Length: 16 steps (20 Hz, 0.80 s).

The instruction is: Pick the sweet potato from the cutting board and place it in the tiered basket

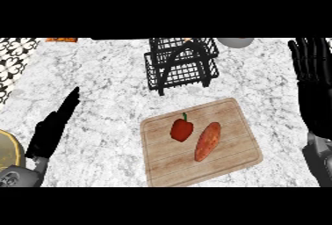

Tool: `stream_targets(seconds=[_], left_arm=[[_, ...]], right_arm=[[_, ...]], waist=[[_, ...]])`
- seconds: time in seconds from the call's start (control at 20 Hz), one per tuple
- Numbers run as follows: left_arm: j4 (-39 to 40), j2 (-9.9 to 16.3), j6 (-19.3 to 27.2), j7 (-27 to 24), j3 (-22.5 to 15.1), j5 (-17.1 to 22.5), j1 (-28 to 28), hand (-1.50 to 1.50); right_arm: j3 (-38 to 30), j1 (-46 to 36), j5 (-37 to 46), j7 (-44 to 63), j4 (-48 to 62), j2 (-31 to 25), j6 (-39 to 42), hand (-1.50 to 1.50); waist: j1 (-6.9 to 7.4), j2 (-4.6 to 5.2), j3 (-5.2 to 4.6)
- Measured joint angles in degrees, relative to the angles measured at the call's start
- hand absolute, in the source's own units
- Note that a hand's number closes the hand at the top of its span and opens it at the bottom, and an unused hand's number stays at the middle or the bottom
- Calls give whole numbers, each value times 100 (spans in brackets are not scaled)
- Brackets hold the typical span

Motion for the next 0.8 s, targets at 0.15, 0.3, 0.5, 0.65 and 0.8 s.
stream_targets(seconds=[0.15, 0.3, 0.5, 0.65, 0.8], left_arm=[[-29, -189, 169, -77, 78, -56, -59, 0], [-238, -509, 571, -164, 175, -89, -152, 0], [-325, -840, 792, -252, 200, -34, -212, 0], [-380, -1048, 921, -299, 142, -67, -219, 0], [-497, -1173, 1040, -246, 130, -133, -233, 0]], right_arm=[[-296, 348, -438, -362, 204, 260, 131, 150], [-712, 782, -1236, -523, 227, 622, 282, 150], [-1033, 1224, -1942, -408, 580, 1279, 57, -150], [-911, 1638, -2732, -337, 681, 1594, 952, -150], [-908, 2289, -3089, -519, 576, 1454, 2011, -150]], waist=[[-12, -60, -69], [-83, -111, -90], [-170, -134, -69], [-127, -131, -89], [-100, -137, -109]])
